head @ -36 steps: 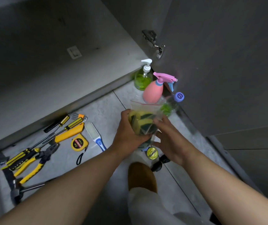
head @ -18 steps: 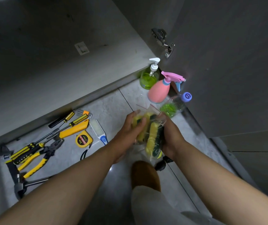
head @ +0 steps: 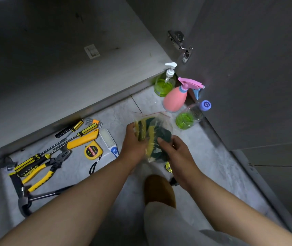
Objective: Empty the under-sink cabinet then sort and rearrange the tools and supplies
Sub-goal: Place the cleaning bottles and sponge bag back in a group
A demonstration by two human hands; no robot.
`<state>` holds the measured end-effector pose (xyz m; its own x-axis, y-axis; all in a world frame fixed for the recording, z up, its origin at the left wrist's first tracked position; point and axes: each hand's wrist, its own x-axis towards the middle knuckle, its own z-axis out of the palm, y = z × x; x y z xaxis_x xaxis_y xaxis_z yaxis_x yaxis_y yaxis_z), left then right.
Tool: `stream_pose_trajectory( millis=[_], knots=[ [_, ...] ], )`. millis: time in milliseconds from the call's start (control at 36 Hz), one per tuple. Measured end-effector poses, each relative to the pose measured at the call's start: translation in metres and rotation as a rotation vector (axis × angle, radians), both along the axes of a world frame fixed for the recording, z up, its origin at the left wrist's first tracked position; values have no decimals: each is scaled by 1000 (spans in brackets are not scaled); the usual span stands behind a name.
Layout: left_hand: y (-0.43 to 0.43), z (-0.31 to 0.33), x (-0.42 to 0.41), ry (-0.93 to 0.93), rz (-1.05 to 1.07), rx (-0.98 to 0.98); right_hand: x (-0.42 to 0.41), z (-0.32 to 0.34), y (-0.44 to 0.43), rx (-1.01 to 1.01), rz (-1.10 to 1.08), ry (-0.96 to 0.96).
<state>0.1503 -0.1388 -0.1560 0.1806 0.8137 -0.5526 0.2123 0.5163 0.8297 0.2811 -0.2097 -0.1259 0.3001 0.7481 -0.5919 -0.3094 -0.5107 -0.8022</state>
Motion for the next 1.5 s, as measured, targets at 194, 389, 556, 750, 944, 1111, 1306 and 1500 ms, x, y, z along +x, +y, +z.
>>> stream_pose_trajectory(
  millis=[194, 389, 556, 750, 944, 1111, 1306, 1500],
  knots=[
    [0, -2, -16, -186, -71, -143, 16, 3, 18, 93, -57, -77],
    [1, -5, -14, -427, -49, -343, 4, 0, 25, 40, -50, -29],
    [1, -10, -15, -473, 31, -411, 6, 2, 18, 54, 4, 35],
    [-1, -2, -12, -474, 67, -433, 5, 1, 18, 88, 17, -37],
    [5, 9, -16, -606, 81, -498, 8, 6, 21, 104, 21, 152],
    [5, 10, -27, -747, 149, -582, 16, 14, 25, 84, -25, 459],
    [8, 12, -19, -503, 110, -513, 29, 14, 20, 74, -155, 718],
    [12, 15, -12, -377, 70, -383, 26, 13, 25, 89, -48, 509]
  ],
)
